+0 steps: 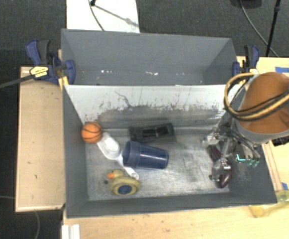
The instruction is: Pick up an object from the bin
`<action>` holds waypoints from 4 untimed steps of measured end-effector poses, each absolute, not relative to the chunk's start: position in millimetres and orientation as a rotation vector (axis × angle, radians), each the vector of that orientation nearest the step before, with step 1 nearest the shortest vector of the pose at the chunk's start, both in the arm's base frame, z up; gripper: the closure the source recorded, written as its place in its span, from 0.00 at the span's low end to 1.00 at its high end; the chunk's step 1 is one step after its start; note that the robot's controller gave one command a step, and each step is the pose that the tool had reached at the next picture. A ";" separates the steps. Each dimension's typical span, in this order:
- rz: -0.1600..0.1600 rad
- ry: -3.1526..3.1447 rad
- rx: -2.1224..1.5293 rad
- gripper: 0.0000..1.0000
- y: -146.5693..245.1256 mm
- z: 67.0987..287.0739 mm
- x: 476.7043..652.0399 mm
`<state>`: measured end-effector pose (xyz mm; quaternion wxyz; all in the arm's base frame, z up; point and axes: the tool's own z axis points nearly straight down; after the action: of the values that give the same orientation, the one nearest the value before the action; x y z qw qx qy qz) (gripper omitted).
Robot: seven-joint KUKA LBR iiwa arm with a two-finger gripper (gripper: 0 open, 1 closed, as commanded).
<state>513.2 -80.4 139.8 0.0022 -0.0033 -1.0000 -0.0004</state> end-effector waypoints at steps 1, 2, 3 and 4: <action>0.000 -3.144 -0.005 0.00 -80.1 143.2 515.2; 0.000 -3.149 -0.203 0.00 -117.3 104.6 546.8; -0.001 -3.122 -0.336 0.00 -135.5 84.3 552.7; 0.001 -3.119 -0.425 0.00 -150.4 104.7 550.8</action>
Offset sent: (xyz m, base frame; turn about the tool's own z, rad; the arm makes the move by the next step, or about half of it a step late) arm 0.0482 -0.0635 -0.0698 0.2095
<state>550.8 -150.4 104.7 -0.0033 -0.1350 -0.9908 0.0004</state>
